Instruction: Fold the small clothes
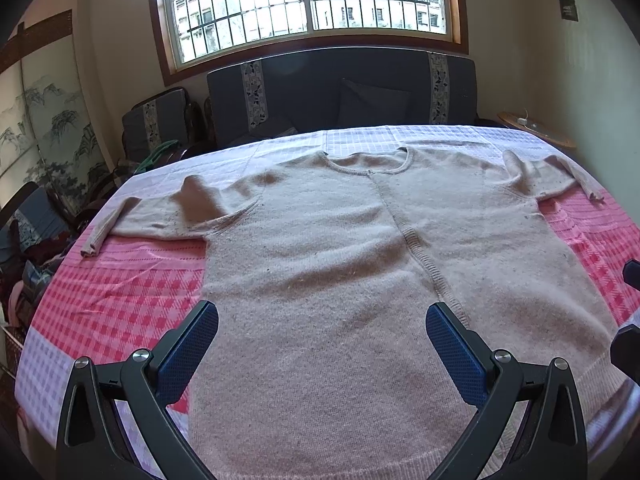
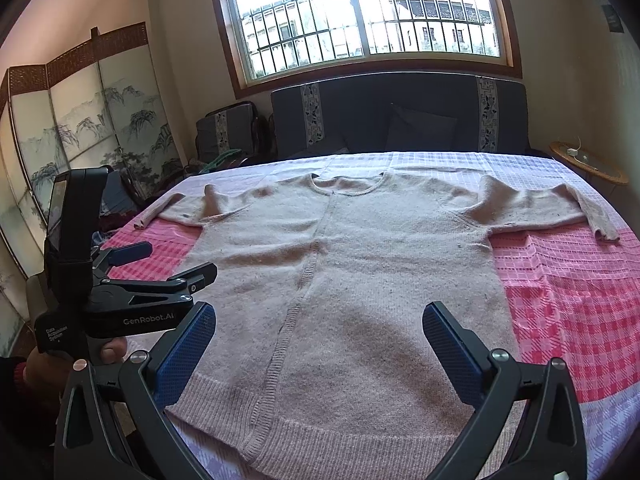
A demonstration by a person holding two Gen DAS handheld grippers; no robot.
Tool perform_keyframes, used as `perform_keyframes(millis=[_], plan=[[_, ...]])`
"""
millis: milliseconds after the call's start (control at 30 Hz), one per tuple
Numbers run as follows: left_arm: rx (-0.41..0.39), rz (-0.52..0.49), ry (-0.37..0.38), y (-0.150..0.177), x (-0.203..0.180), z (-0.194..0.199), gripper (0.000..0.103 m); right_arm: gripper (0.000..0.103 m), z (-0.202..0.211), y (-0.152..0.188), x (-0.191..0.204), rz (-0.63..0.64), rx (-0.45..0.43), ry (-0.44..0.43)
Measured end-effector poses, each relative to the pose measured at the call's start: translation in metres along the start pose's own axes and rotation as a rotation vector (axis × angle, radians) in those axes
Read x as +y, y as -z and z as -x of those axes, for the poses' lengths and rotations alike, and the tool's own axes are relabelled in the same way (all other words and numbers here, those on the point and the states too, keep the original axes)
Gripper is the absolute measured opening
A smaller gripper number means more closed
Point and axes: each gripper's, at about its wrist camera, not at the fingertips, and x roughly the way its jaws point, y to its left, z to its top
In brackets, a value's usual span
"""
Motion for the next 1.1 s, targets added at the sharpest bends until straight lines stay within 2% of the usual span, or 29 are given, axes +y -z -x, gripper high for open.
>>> perform_keyframes(millis=[833,967,1100], plan=[[0.031,-0.018,-0.003,-0.004,-0.013,-0.032,0.103,0.103,-0.030,-0.002,-0.025,-0.051,0.042,-0.009],[0.022,-0.004,-0.002,-0.001,-0.004,-0.044,0.103,0.103,-0.030,-0.005,-0.056,-0.110,0.033,-0.032],[0.031,0.034,0.005,0.003,0.010,-0.059,0.103,0.103,-0.027,-0.013,-0.119,-0.236,0.002,-0.026]])
